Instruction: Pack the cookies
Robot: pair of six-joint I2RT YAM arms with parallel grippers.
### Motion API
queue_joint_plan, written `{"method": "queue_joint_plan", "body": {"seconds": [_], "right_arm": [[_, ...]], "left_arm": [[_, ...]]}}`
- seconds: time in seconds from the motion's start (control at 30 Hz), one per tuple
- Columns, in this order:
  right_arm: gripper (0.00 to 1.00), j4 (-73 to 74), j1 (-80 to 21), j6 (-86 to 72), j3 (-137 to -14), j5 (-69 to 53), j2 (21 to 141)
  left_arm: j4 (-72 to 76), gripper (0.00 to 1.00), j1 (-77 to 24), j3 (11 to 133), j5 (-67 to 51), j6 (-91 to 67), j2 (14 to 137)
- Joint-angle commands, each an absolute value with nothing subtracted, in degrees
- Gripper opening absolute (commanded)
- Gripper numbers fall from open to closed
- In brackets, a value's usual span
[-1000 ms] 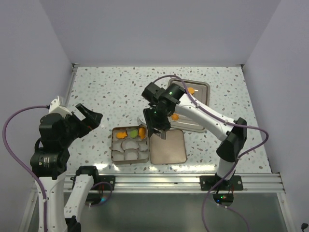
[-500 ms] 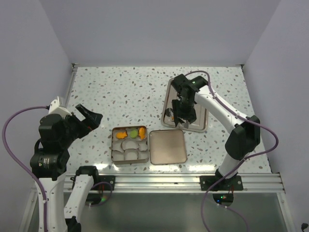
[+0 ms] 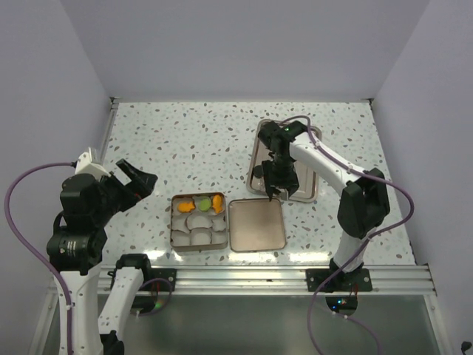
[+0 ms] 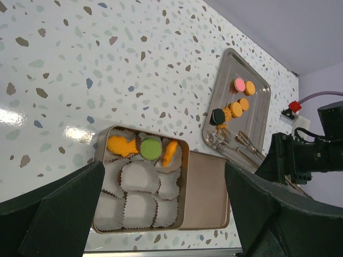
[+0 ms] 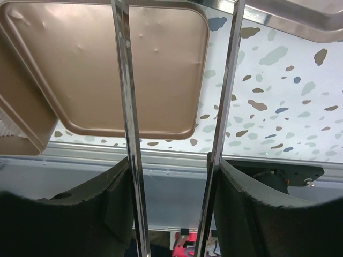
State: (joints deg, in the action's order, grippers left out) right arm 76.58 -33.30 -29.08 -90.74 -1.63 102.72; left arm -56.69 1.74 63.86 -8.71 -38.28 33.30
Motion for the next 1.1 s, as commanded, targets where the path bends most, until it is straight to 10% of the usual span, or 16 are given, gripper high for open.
{"method": "queue_joint_plan", "body": {"seconds": [0.0, 1.07], "right_arm": [[0.55, 75.41, -33.05, -28.21, -92.2, -1.84, 103.71], [0.41, 81.47, -32.17, -28.65, -101.68, -4.64, 100.64]], "left_arm": [[-55.46, 1.0, 1.41, 63.46, -8.44, -36.74, 33.66], [-53.88, 1.0, 1.41, 65.48, -8.7, -36.56, 35.86]]}}
